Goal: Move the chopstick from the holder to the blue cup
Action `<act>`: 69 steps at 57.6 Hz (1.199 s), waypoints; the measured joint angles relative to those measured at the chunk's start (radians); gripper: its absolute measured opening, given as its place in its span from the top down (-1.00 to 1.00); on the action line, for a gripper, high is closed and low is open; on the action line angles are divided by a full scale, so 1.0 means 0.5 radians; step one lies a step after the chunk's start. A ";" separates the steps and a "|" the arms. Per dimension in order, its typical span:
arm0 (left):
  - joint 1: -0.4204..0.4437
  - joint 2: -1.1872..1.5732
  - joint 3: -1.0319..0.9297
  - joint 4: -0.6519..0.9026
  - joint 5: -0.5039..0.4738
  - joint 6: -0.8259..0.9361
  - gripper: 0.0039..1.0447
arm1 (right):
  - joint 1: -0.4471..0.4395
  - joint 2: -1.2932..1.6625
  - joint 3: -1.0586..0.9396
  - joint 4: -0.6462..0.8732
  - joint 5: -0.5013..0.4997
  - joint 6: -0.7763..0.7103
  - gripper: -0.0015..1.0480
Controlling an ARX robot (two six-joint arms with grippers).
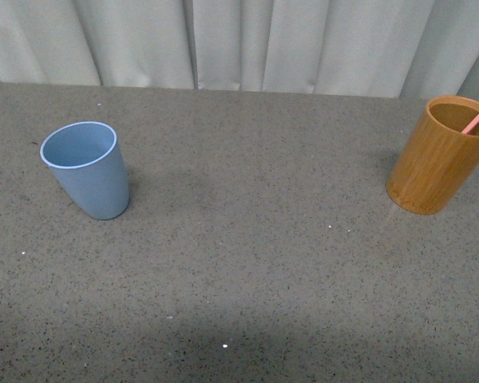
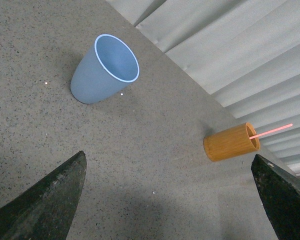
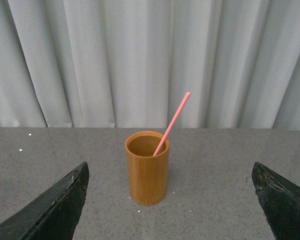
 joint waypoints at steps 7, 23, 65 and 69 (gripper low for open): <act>0.000 0.000 0.000 0.000 -0.001 0.000 -0.88 | 0.000 0.000 0.000 0.000 0.000 0.000 -0.81; -0.226 0.145 0.066 -0.108 -0.651 -0.005 -0.88 | 0.000 0.000 0.000 0.000 0.000 0.000 -0.81; -0.660 2.450 0.624 1.178 -1.322 -0.181 -0.88 | 0.000 0.000 0.000 0.000 0.000 0.000 -0.81; -0.671 2.557 0.684 1.173 -1.322 -0.185 -0.88 | 0.000 0.000 0.000 0.000 0.000 0.000 -0.81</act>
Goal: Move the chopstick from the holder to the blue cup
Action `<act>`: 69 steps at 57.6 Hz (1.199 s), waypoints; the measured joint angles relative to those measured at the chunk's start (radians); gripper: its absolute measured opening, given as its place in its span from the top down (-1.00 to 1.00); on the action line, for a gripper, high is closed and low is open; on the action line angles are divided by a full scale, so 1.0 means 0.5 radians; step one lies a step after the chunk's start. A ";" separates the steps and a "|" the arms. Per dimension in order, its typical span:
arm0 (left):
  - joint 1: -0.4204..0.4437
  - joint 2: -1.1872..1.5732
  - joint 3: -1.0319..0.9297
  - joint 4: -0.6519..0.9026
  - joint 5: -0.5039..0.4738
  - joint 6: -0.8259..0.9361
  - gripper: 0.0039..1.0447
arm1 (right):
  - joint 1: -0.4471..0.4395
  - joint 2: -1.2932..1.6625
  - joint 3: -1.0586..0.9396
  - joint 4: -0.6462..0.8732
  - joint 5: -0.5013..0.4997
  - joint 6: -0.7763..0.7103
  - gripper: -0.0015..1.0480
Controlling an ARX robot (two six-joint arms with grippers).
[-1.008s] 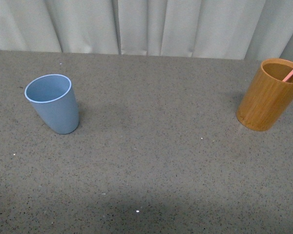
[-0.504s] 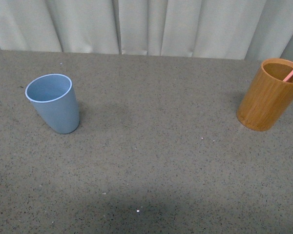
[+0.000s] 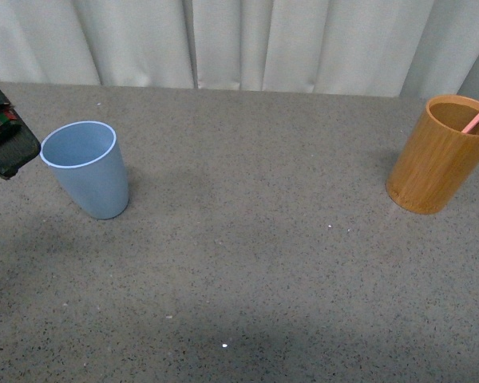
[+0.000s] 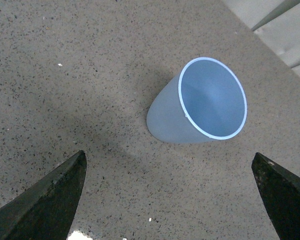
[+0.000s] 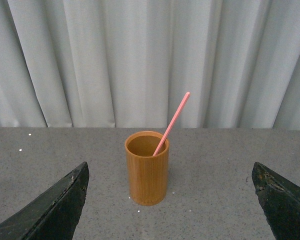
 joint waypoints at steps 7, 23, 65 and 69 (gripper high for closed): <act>-0.021 0.078 0.036 0.012 -0.003 -0.005 -0.88 | 0.000 0.000 0.000 0.000 0.000 0.000 -0.81; -0.104 0.253 0.143 0.018 0.019 -0.048 -0.88 | 0.000 0.000 0.000 0.000 0.000 0.000 -0.81; -0.051 0.581 0.457 -0.172 -0.037 -0.274 -0.88 | 0.000 0.000 0.000 0.000 0.000 0.000 -0.81; -0.047 0.597 0.473 -0.183 -0.037 -0.287 -0.88 | 0.000 0.000 0.000 0.000 0.000 0.000 -0.81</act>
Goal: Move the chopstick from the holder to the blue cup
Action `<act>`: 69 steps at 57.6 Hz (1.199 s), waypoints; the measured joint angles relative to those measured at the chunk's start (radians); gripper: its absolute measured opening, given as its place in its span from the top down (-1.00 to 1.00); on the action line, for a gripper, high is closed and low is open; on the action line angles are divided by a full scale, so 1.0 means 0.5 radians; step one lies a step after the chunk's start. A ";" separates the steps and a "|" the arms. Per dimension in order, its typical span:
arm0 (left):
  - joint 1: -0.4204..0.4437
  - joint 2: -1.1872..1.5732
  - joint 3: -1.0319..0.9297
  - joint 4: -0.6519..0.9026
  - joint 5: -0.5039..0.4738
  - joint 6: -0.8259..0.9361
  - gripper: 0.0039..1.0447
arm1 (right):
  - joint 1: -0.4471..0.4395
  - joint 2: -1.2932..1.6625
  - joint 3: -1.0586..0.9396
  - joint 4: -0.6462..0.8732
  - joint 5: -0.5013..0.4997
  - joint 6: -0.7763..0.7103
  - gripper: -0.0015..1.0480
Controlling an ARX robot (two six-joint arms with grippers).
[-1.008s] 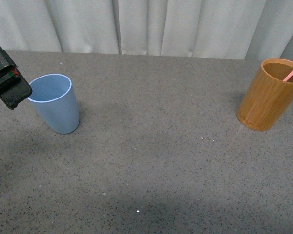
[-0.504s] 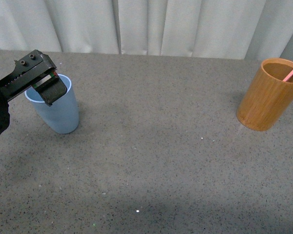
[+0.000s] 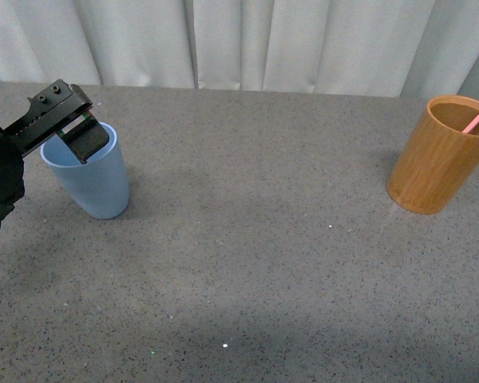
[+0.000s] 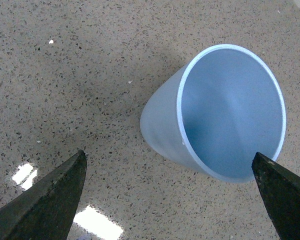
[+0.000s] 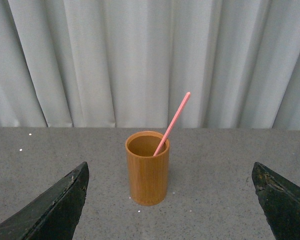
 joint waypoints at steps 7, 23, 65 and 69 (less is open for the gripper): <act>0.013 0.025 0.022 -0.024 -0.001 -0.031 -0.88 | 0.000 0.000 0.000 0.000 0.000 0.000 -0.81; 0.059 0.098 0.085 -0.055 0.000 -0.107 -0.88 | 0.000 0.000 0.000 0.000 0.000 0.000 -0.81; 0.129 0.235 0.179 -0.112 -0.011 -0.201 -0.88 | 0.000 0.000 0.000 0.000 0.000 0.000 -0.81; 0.128 0.236 0.179 -0.112 -0.025 -0.201 -0.83 | 0.000 0.000 0.000 0.000 0.000 0.000 -0.81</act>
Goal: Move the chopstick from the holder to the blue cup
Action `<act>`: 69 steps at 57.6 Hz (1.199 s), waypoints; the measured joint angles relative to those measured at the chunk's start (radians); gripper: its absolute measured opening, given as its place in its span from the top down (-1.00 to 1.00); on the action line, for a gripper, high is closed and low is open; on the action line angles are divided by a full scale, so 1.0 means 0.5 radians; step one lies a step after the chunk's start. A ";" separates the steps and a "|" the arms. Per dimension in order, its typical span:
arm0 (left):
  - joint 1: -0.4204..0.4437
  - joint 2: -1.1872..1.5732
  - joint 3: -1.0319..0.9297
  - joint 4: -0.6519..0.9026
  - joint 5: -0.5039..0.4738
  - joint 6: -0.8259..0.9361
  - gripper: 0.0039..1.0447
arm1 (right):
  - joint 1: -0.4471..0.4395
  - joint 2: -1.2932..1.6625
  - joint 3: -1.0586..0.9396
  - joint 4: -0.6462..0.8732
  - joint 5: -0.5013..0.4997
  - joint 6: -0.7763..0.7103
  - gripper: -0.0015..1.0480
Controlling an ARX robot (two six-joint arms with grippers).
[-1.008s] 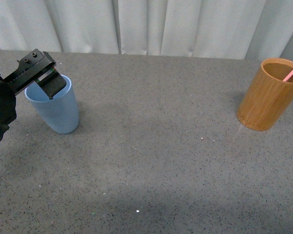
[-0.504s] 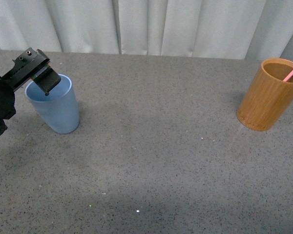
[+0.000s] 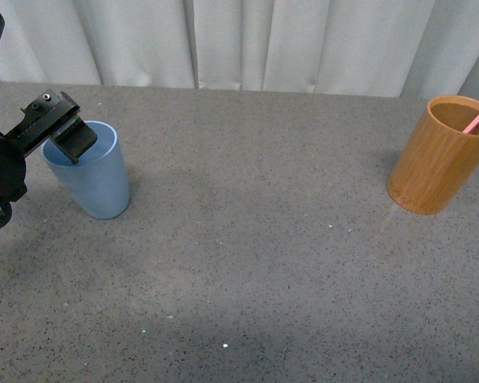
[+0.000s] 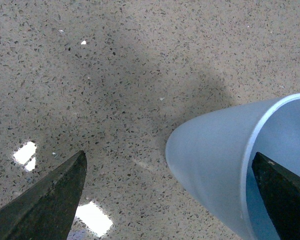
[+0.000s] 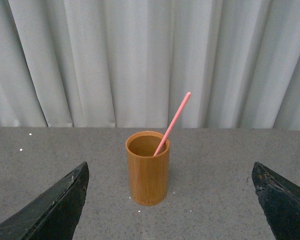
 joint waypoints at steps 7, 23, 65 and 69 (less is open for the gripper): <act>-0.005 0.002 0.000 0.047 0.002 0.007 -0.49 | 0.000 0.000 0.000 0.000 0.000 0.000 -0.81; -0.072 0.001 -0.020 0.195 0.113 0.047 0.40 | 0.000 0.000 0.000 0.000 0.000 0.000 -0.81; -0.325 -0.165 -0.085 0.227 0.327 0.349 0.93 | 0.000 0.000 0.000 0.000 0.000 0.000 -0.81; -0.397 -0.156 -0.016 0.182 0.341 0.417 0.93 | 0.000 0.000 0.000 0.000 0.000 0.000 -0.81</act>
